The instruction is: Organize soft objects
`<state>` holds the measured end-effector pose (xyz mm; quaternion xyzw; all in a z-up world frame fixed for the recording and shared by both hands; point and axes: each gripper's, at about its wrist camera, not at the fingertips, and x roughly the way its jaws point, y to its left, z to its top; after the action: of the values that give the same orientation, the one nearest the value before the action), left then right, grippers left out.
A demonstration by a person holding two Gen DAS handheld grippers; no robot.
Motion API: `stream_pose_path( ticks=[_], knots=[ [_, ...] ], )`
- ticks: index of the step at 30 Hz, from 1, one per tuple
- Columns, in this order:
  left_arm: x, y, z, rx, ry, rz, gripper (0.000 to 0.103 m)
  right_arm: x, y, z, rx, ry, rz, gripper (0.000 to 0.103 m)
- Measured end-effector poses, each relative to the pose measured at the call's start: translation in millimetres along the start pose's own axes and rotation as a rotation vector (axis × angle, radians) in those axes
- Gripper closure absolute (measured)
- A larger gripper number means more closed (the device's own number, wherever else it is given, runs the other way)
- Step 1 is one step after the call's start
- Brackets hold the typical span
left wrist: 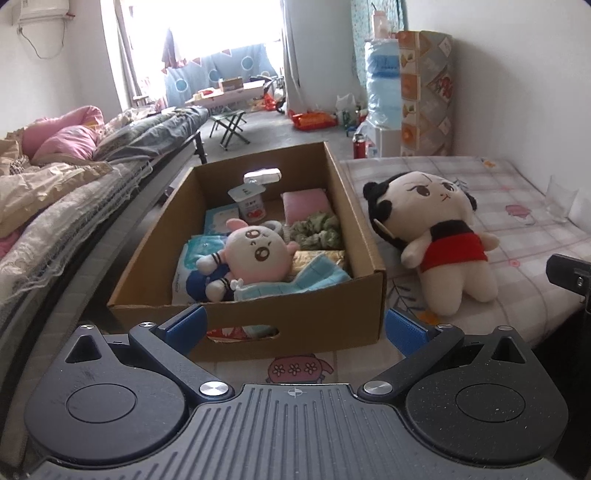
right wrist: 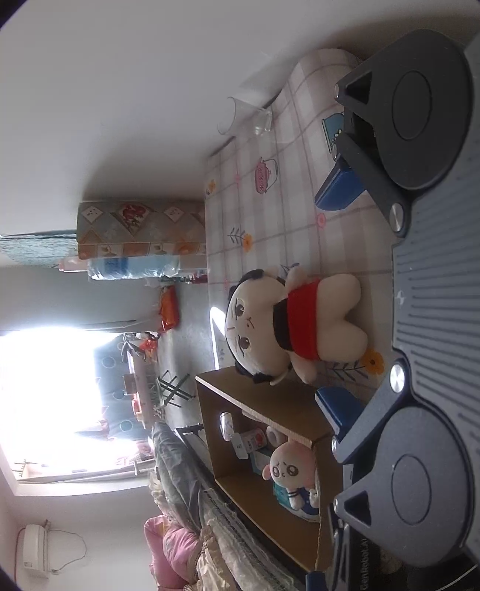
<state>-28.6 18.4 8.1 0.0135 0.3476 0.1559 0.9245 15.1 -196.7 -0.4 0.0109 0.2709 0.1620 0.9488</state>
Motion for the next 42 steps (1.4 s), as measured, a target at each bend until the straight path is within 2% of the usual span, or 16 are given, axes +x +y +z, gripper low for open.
stream_pose_path(
  ticks=[9,16,42],
  knots=[
    [5.7,7.7,-5.1,-0.065,0.078,-0.033,0.0,-0.9,3.8,3.7,-0.001,0.019,-0.024,0.0],
    [9.4,4.2,-9.1,-0.062,0.103,-0.045,0.0,4.5,8.9,2.3,-0.027,0.051,-0.026,0.0],
    [17.5,-2.9,-4.6,-0.029,0.113,-0.045,0.0,9.1,7.5,5.5,-0.032,0.066,-0.041,0.0]
  ],
)
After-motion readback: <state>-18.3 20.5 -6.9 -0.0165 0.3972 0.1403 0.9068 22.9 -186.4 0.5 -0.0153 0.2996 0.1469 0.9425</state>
